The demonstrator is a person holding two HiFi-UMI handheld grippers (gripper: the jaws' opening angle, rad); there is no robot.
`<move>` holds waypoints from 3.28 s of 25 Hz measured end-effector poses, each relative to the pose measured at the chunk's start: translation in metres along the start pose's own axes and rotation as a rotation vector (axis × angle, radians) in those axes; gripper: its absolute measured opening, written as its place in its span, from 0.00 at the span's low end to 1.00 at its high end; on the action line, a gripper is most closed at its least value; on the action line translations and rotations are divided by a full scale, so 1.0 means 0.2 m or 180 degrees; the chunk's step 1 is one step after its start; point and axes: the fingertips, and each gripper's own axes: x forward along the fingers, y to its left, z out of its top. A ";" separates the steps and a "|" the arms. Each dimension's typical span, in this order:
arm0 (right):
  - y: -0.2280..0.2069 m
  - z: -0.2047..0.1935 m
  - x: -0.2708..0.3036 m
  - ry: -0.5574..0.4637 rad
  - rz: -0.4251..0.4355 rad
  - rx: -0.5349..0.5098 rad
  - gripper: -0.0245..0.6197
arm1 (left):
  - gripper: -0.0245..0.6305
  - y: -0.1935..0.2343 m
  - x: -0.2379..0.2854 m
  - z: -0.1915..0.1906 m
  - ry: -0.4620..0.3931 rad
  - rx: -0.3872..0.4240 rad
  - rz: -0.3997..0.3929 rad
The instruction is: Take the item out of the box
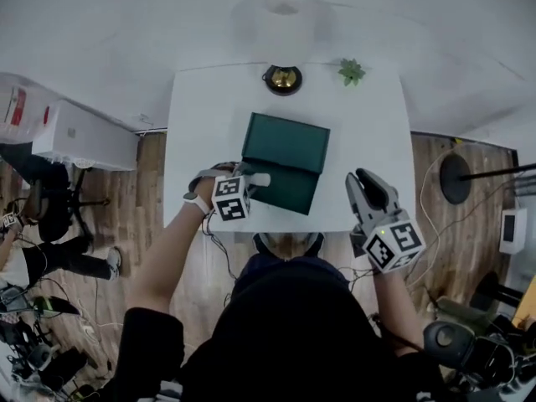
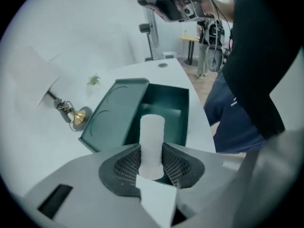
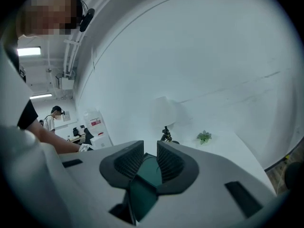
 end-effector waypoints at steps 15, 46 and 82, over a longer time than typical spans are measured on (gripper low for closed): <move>0.26 0.04 0.18 0.0145 0.0531 -0.0124 0.12 | 0.24 0.03 -0.49 -0.24 -0.0822 -0.1907 0.1066; 0.29 -0.07 0.20 0.0254 -0.0014 -0.0065 0.05 | 0.24 0.18 -0.16 -1.03 -0.0042 -0.2951 0.0958; 0.08 0.17 0.03 -0.0275 -0.0365 -0.0245 0.05 | 0.33 0.28 -1.14 -0.56 -0.1645 -0.3610 0.2490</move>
